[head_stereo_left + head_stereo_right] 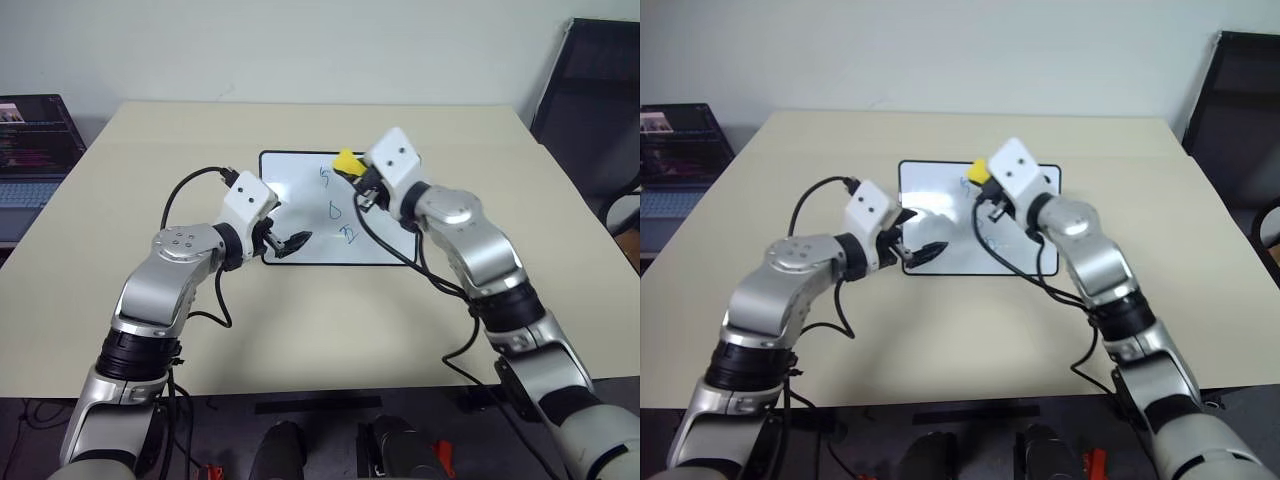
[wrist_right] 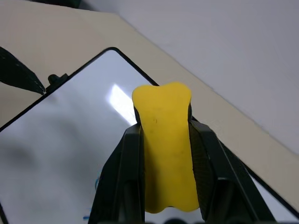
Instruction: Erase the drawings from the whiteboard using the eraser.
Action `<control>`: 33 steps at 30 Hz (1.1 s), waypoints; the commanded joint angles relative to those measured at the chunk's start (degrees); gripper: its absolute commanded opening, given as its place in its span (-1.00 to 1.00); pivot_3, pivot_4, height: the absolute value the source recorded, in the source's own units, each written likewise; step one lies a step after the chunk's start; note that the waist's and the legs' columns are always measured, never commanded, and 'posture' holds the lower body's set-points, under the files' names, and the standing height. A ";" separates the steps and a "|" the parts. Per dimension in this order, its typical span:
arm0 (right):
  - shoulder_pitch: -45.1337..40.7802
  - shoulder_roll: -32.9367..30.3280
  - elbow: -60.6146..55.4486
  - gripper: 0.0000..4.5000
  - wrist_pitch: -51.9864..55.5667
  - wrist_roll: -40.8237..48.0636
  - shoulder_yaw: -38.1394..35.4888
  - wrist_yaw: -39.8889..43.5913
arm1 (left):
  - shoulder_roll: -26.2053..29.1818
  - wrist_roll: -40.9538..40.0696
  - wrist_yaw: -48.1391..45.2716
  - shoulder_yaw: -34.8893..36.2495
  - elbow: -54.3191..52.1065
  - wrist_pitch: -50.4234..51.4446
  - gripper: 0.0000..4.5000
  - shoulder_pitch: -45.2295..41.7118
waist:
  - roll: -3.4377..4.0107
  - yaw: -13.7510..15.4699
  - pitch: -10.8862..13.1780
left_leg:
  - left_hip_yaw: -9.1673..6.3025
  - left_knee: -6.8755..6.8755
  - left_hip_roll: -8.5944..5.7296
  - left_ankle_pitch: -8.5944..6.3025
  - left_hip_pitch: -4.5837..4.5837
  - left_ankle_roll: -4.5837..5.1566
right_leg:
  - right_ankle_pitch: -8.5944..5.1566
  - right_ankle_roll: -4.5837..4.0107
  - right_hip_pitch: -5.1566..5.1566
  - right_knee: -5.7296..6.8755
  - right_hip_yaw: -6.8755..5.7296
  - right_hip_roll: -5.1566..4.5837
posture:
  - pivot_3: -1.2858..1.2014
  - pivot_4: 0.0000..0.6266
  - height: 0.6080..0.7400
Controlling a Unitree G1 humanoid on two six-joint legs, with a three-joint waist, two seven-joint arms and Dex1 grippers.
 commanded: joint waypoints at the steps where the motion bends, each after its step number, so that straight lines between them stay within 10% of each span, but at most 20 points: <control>1: -5.30 1.88 9.18 -0.57 -8.08 -3.06 0.35 0.53 | 1.11 0.64 0.93 1.57 -2.68 0.74 1.00 -1.45 | 0.00 -0.02 0.00 | -0.01 0.00 0.00 0.00 -0.01 0.00 | 0.00 -0.01 0.00 0.00 -0.01 0.00 | 0.03 -0.52 1.00; 14: -14.27 6.30 38.29 -0.57 -22.84 -11.18 1.30 0.24 | 2.44 0.44 3.05 3.69 -6.43 3.13 1.00 0.58 | 0.01 -0.05 0.03 | -0.12 -0.04 -0.02 -0.02 -0.02 -0.03 | 0.02 -0.03 -0.05 0.01 0.01 -0.09 | 0.03 -0.52 1.00; 33: -10.58 4.58 37.48 -0.57 -21.54 -13.32 0.86 8.01 | 2.17 0.32 2.72 3.48 -6.16 1.52 1.00 1.44 | 0.00 0.01 0.02 | -0.25 0.00 -0.04 -0.02 0.05 -0.04 | 0.03 -0.05 0.04 0.08 -0.05 -0.09 | 0.03 -0.52 1.00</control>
